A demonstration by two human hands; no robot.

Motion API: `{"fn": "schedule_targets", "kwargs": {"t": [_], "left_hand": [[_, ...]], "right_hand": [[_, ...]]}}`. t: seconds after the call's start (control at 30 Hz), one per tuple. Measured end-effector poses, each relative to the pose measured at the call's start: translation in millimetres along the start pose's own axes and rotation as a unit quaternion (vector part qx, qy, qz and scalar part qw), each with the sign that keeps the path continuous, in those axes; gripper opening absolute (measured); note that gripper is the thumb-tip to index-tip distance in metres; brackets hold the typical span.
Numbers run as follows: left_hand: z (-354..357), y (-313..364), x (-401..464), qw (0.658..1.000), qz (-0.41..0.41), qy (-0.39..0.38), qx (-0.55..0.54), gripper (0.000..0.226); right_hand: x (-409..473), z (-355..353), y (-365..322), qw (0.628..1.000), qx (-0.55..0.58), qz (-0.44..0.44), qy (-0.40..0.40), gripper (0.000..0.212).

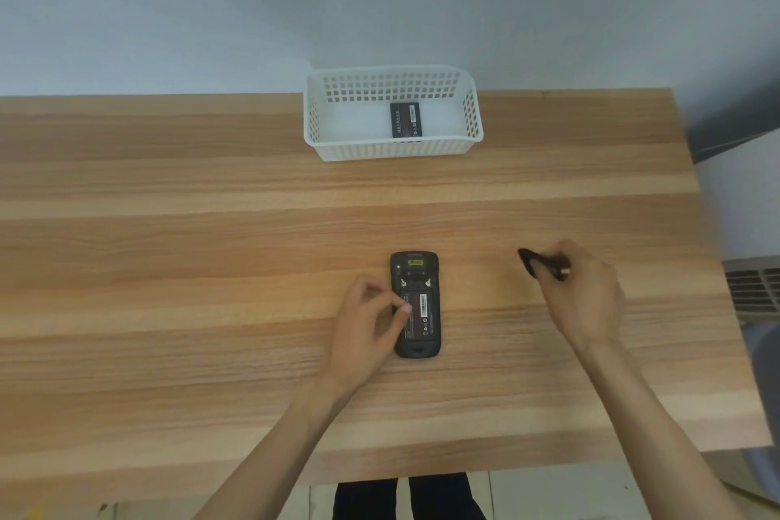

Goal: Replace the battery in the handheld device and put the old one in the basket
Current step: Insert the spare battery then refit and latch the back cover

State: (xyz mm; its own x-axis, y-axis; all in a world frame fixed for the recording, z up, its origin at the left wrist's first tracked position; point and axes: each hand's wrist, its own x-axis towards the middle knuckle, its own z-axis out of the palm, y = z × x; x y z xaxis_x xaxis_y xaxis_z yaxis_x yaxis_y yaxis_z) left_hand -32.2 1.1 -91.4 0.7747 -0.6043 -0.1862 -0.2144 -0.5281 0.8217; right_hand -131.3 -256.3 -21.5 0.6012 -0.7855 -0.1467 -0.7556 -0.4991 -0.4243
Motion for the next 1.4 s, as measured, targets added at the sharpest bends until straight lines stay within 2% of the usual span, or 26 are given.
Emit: {"fn": "schedule_targets", "kwargs": {"t": [0.07,0.17,0.23,0.3,0.4,0.5,0.57,0.7,0.77,0.83,0.97,1.07,1.2,1.4], "left_hand": [[-5,12,5,1.0,-0.003,-0.008,-0.028,0.02],[-8,30,13,0.985,-0.095,-0.043,-0.138,0.036],[-7,39,17,0.955,-0.159,-0.056,-0.244,0.046],[-6,44,18,0.911,-0.21,-0.059,-0.35,0.051],[-6,39,13,0.856,-0.247,-0.054,-0.451,0.042],[-8,24,7,0.842,-0.256,-0.036,-0.473,0.027],[-10,18,6,0.85,-0.257,-0.023,-0.459,0.023],[-9,16,7,0.864,-0.26,-0.013,-0.431,0.024],[-7,15,7,0.868,-0.262,-0.015,-0.422,0.026],[-6,13,8,0.882,-0.25,-0.025,-0.4,0.029],[-3,7,10,0.931,-0.197,-0.018,-0.307,0.021],[0,0,9,0.962,-0.158,-0.007,-0.222,0.014],[2,-2,2,0.973,-0.144,-0.01,-0.178,0.012],[1,-3,-4,0.979,-0.117,-0.014,-0.164,0.016]], "right_hand": [[-6,5,-17,0.997,0.052,-0.064,0.007,0.006],[-22,23,-39,0.975,0.103,-0.195,0.001,0.012],[-35,36,-50,0.955,0.119,-0.272,-0.01,0.015],[-48,47,-57,0.936,0.12,-0.33,-0.032,0.011],[-60,56,-57,0.917,0.128,-0.369,-0.077,0.018],[-62,54,-52,0.906,0.112,-0.371,-0.171,0.047],[-62,48,-51,0.908,0.148,-0.326,-0.219,0.061],[-56,44,-52,0.947,0.237,-0.172,-0.134,0.055],[-48,48,-54,0.937,0.292,-0.076,-0.174,0.059],[-41,53,-54,0.914,0.339,-0.021,-0.225,0.061],[-32,62,-50,0.916,0.328,-0.039,-0.228,0.057],[-32,68,-47,0.926,0.286,-0.079,-0.234,0.044],[-40,76,-37,0.93,0.26,-0.091,-0.244,0.033],[-45,72,-29,0.923,0.275,-0.084,-0.255,0.033]]}}
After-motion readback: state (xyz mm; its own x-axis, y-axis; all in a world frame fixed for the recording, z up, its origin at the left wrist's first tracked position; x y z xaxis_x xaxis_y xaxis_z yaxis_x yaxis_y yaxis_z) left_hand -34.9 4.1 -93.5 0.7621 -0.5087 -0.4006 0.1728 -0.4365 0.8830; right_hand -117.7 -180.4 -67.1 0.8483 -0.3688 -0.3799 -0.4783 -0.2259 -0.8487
